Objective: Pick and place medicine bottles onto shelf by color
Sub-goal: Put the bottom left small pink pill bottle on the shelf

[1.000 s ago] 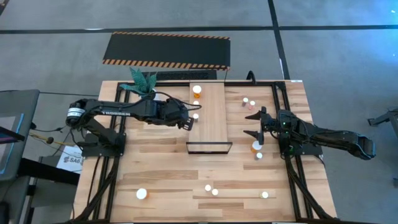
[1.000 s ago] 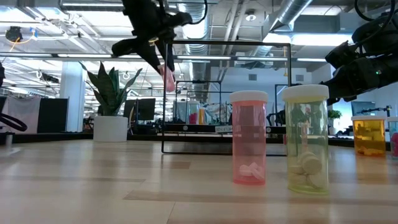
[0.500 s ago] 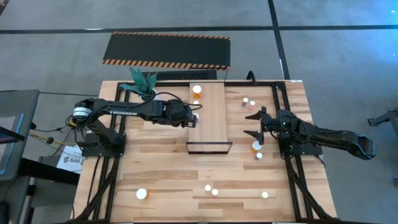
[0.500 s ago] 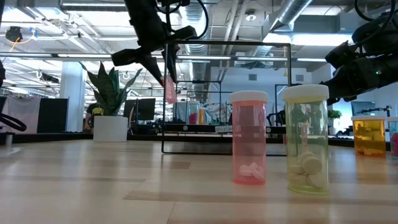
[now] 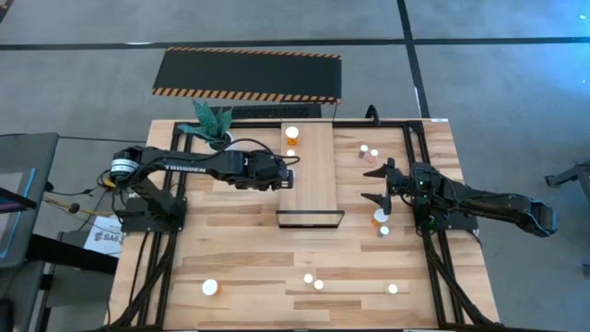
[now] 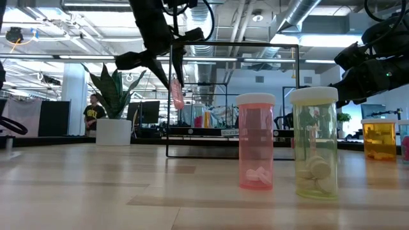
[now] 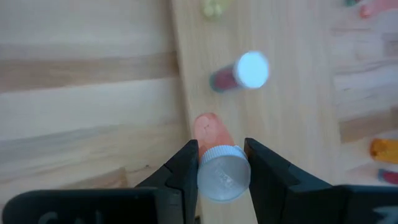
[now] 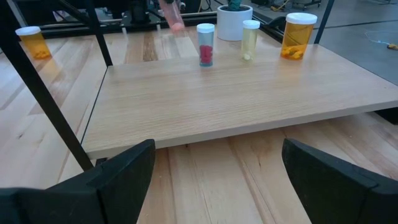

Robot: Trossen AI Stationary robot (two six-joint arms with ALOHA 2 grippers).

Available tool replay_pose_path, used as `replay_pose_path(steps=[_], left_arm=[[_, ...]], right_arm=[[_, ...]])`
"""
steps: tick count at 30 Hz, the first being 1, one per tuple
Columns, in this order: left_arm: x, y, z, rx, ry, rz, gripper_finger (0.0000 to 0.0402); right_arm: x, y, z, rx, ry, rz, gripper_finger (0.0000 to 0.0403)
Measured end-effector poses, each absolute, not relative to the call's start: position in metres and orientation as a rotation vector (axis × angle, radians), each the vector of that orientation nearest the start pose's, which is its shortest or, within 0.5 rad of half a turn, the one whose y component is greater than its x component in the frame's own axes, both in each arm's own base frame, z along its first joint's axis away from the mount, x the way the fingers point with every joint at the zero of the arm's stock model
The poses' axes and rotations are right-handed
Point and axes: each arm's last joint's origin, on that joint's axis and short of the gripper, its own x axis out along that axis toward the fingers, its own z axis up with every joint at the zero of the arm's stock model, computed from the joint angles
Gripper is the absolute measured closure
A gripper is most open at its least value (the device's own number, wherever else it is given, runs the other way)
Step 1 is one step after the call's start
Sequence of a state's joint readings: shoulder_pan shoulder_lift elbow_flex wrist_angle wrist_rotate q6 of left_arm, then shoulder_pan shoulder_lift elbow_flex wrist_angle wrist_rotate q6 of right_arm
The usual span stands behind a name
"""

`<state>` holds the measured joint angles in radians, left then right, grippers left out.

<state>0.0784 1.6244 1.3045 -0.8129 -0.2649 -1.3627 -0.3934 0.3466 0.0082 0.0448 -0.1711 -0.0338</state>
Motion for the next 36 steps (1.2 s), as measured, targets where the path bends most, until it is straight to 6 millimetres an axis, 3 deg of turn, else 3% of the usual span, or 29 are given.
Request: replay_pose_path(steps=[19, 36], left_arm=[[0.344, 0.026, 0.236, -1.226, 0.809, 0.952, 0.0311], [0.356, 0.026, 0.226, -1.257, 0.797, 0.907, 0.0299]], right_arm=[[0.108, -0.04, 0.141, 0.047, 0.287, -0.231, 0.0029], [0.108, -0.04, 0.14, 0.047, 0.288, -0.231, 0.0029]])
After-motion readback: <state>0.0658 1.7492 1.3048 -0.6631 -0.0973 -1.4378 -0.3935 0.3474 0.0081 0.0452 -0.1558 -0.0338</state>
